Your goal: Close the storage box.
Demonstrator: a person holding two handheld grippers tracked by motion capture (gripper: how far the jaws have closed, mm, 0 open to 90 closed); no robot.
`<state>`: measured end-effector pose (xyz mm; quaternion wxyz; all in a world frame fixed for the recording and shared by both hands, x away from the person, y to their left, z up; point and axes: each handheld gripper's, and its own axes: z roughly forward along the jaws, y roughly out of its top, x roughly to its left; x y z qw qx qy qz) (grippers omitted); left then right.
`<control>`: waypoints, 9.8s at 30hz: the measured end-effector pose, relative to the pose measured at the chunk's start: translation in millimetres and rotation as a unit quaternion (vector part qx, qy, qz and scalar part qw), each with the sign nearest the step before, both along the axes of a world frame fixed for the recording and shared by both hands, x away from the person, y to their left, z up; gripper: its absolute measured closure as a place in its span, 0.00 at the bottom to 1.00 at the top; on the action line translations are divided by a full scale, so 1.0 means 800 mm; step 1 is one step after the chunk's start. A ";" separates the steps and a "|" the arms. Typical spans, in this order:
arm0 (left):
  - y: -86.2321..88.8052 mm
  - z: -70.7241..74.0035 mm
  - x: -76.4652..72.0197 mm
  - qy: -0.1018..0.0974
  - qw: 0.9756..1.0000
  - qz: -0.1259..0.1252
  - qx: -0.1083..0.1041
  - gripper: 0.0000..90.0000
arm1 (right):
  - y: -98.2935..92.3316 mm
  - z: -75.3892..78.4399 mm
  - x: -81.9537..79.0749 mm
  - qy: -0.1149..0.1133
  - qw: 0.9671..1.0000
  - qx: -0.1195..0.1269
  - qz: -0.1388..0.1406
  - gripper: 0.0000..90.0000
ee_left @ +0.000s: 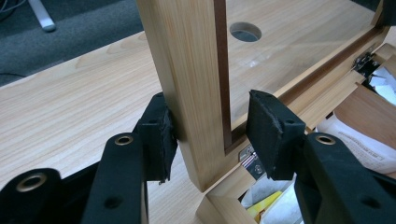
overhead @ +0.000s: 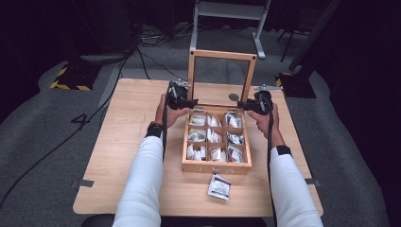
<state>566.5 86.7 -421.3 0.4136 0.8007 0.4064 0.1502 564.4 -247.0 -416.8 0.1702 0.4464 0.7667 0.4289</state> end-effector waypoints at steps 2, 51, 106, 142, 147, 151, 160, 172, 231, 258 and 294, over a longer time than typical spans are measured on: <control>-0.001 0.000 0.000 0.003 1.000 0.002 -0.004 0.58 | 0.000 -0.001 0.001 0.000 1.000 0.002 0.001 0.63; 0.019 0.070 -0.058 -0.093 0.994 -0.029 -0.045 0.64 | -0.019 0.048 -0.046 -0.059 0.997 0.021 0.037 0.67; 0.038 0.056 -0.149 -0.129 0.988 -0.078 -0.034 0.60 | -0.033 0.052 -0.135 -0.102 0.990 0.010 0.094 0.63; 0.044 0.033 -0.206 -0.115 0.988 -0.102 -0.001 0.60 | -0.036 0.032 -0.187 -0.102 0.987 -0.027 0.119 0.63; 0.044 0.028 -0.212 -0.112 0.988 -0.106 0.003 0.59 | -0.038 0.029 -0.195 -0.099 0.987 -0.027 0.124 0.63; 0.045 0.024 -0.216 -0.107 0.988 -0.109 0.005 0.59 | -0.038 0.024 -0.200 -0.098 0.986 -0.034 0.130 0.63; 0.043 0.019 -0.230 -0.096 0.988 -0.121 0.014 0.54 | -0.039 0.021 -0.216 -0.100 0.983 -0.045 0.145 0.61; 0.044 0.012 -0.244 -0.080 0.987 -0.141 0.019 0.48 | -0.038 0.010 -0.233 -0.090 0.980 -0.065 0.163 0.60; 0.061 -0.020 -0.274 -0.064 0.984 -0.156 0.051 0.36 | -0.052 -0.013 -0.268 -0.061 0.980 -0.046 0.182 0.44; 0.157 -0.062 -0.277 -0.039 0.989 -0.066 0.129 0.19 | -0.141 -0.053 -0.266 -0.033 0.989 -0.118 0.079 0.38; 0.214 -0.104 -0.281 0.028 0.997 -0.015 0.072 0.22 | -0.196 -0.108 -0.269 0.010 0.997 -0.082 0.000 0.32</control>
